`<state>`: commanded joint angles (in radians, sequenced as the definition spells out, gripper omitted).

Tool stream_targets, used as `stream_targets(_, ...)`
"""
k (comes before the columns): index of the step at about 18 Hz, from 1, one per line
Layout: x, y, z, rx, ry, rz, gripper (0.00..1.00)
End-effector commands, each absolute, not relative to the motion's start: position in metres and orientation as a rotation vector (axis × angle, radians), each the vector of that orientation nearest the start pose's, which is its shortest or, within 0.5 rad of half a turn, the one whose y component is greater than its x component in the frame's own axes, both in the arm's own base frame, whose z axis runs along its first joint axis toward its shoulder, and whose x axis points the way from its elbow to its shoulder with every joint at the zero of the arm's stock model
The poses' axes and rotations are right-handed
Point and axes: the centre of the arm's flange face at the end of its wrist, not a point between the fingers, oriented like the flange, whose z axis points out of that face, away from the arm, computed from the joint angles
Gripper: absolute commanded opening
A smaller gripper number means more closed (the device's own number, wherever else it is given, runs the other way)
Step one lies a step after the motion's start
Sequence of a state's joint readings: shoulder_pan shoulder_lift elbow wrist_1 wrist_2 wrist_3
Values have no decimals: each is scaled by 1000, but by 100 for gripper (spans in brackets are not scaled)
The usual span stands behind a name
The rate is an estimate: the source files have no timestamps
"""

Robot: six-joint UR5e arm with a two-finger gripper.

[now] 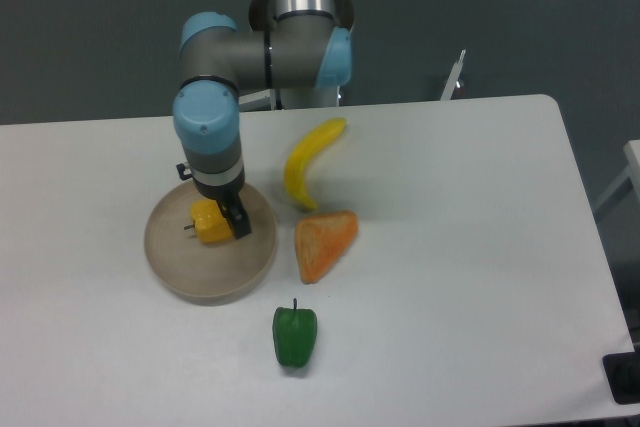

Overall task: Pick up the yellow pepper from the plate
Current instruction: 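Lower the open gripper over the yellow pepper on the plate, then close the gripper on the yellow pepper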

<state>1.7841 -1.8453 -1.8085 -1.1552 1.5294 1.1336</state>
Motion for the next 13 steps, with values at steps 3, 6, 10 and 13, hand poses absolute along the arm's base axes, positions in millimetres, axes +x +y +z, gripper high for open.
stream_targets(3, 29, 565, 261, -2841, 1416, -127, 100)
stream_targets(6, 29, 575, 249, -2832, 1391, -100, 100)
stream_targets(10, 33, 580, 246, -2818, 1391, -81, 73)
stream_targets(13, 29, 583, 259, -2804, 1374, -59, 32)
